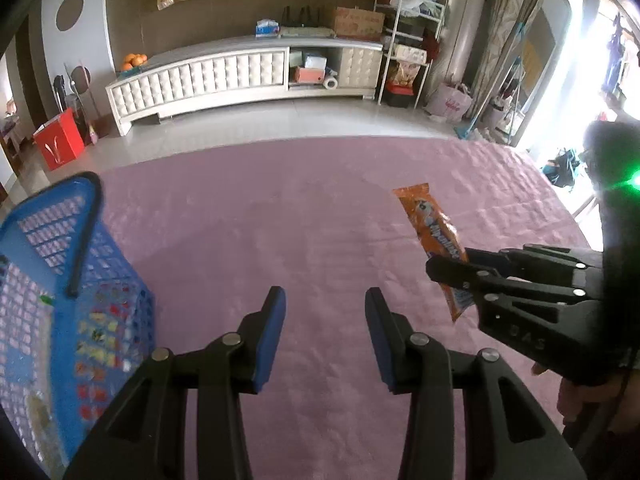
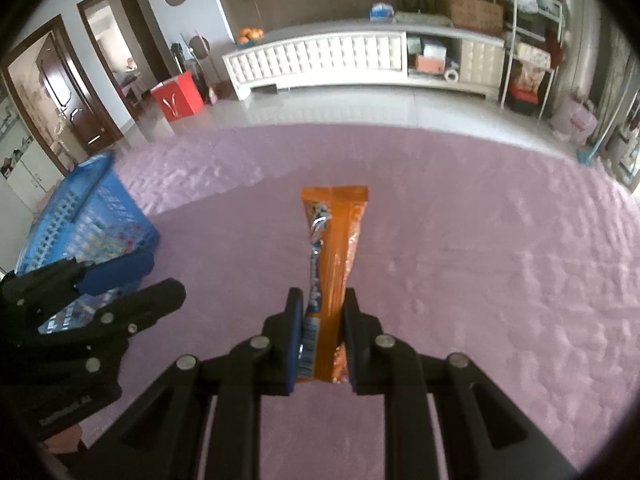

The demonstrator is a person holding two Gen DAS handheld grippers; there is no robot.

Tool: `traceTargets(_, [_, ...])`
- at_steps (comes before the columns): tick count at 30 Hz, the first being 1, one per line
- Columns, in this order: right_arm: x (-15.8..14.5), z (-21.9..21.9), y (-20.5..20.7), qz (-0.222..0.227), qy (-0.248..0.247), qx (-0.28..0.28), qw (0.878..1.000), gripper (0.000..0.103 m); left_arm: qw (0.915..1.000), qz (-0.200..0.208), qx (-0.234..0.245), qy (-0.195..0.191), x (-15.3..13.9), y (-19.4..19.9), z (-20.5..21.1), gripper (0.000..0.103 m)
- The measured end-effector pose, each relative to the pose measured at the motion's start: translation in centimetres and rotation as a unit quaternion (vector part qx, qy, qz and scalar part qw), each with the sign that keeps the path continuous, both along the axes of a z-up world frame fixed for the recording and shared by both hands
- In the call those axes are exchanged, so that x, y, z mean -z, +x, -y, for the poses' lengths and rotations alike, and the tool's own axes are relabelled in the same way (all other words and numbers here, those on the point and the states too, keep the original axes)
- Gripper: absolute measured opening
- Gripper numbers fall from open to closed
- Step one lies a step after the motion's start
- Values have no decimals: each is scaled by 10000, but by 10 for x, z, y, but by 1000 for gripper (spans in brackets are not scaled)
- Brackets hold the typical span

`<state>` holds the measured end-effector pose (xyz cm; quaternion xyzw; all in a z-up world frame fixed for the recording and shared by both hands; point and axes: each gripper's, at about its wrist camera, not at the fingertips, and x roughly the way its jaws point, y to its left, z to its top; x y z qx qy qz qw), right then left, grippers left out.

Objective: Organize snacks
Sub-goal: 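Carry the orange stick over the basket and open the right tool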

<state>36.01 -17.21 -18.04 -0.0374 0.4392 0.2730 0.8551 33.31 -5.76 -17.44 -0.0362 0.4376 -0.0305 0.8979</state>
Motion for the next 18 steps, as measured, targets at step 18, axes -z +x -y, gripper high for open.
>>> traceTargets(18, [-102, -35, -98, 797, 249, -304, 9960, 23, 9963, 854, -22, 23, -100, -104, -27, 39])
